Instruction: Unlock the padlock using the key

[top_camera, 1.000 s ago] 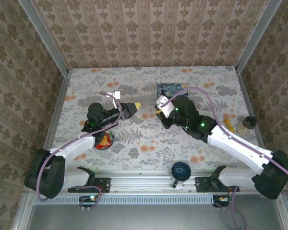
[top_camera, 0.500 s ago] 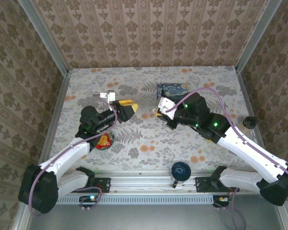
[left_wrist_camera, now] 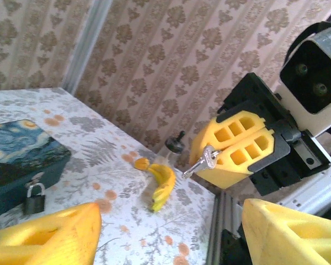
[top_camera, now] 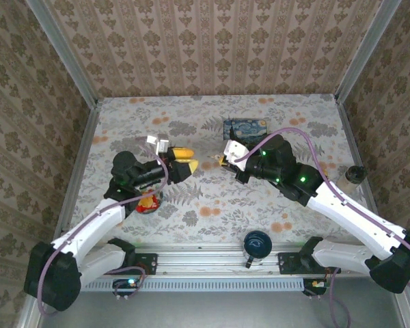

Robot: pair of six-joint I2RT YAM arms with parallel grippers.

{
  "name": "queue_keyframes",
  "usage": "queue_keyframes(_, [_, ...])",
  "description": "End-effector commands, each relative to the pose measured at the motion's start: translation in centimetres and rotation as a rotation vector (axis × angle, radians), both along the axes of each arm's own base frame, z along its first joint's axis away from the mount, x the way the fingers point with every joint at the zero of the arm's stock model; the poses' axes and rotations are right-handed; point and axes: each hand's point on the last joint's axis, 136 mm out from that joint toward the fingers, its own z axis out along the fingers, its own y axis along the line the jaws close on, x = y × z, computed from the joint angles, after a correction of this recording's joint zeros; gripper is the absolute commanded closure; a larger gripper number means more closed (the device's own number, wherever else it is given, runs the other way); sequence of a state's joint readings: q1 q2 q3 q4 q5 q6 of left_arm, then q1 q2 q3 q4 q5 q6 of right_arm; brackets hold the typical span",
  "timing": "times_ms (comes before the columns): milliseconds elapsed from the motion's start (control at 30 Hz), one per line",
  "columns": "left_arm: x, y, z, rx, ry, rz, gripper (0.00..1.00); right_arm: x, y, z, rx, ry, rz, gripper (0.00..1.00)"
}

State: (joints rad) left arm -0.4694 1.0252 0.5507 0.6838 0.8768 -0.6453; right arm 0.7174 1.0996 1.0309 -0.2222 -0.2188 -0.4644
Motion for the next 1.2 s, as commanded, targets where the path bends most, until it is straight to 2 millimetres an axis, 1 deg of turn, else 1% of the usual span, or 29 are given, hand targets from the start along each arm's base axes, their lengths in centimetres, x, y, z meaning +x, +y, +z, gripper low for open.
queue_keyframes(0, [-1.2,-0.6,2.7,-0.072,-0.061,-0.129,0.32,-0.2,0.8,0.9,0.058,-0.011,0.029,1.00])
queue_keyframes(67, [-1.3,-1.0,3.2,-0.109,-0.048,-0.183,0.32,-0.3,0.9,1.0,0.070,-0.008,0.036,1.00])
queue_keyframes(133, [-1.3,-1.3,3.9,-0.152,-0.040,-0.238,0.35,-0.3,1.0,1.1,0.081,-0.008,0.040,1.00])
queue_keyframes(200, [-0.8,-1.7,3.8,-0.156,-0.007,-0.268,0.40,-0.3,1.1,1.3,0.089,-0.010,0.043,1.00])
queue_keyframes(267, [-0.9,-2.3,3.5,-0.145,-0.007,-0.295,0.42,-0.3,1.2,1.3,0.093,-0.010,0.047,1.00])
queue_keyframes(367, [-1.4,-2.7,3.8,-0.146,-0.028,-0.310,0.42,-0.2,1.3,1.1,0.092,-0.007,0.044,1.00])
queue_keyframes(467, [-1.3,-2.8,4.0,-0.152,-0.032,-0.305,0.43,-0.2,1.3,1.2,0.095,-0.009,0.045,1.00])
queue_keyframes(600, [-1.1,-3.0,3.9,-0.152,-0.019,-0.304,0.51,-0.1,1.4,1.3,0.099,-0.015,0.042,1.00])
queue_keyframes(767, [-0.9,-3.1,3.6,-0.148,-0.001,-0.310,0.53,0.0,1.4,1.4,0.103,-0.019,0.042,1.00])
queue_keyframes(933, [-0.7,-3.4,3.4,-0.143,0.024,-0.321,0.62,0.0,1.4,1.3,0.102,-0.019,0.040,1.00])
queue_keyframes(1100, [-0.8,-3.7,3.4,-0.140,0.026,-0.334,0.66,0.1,1.4,1.2,0.100,-0.016,0.037,1.00])
queue_keyframes(1167, [-0.8,-3.7,3.4,-0.140,0.027,-0.335,0.71,0.1,1.4,1.1,0.099,-0.015,0.036,1.00])
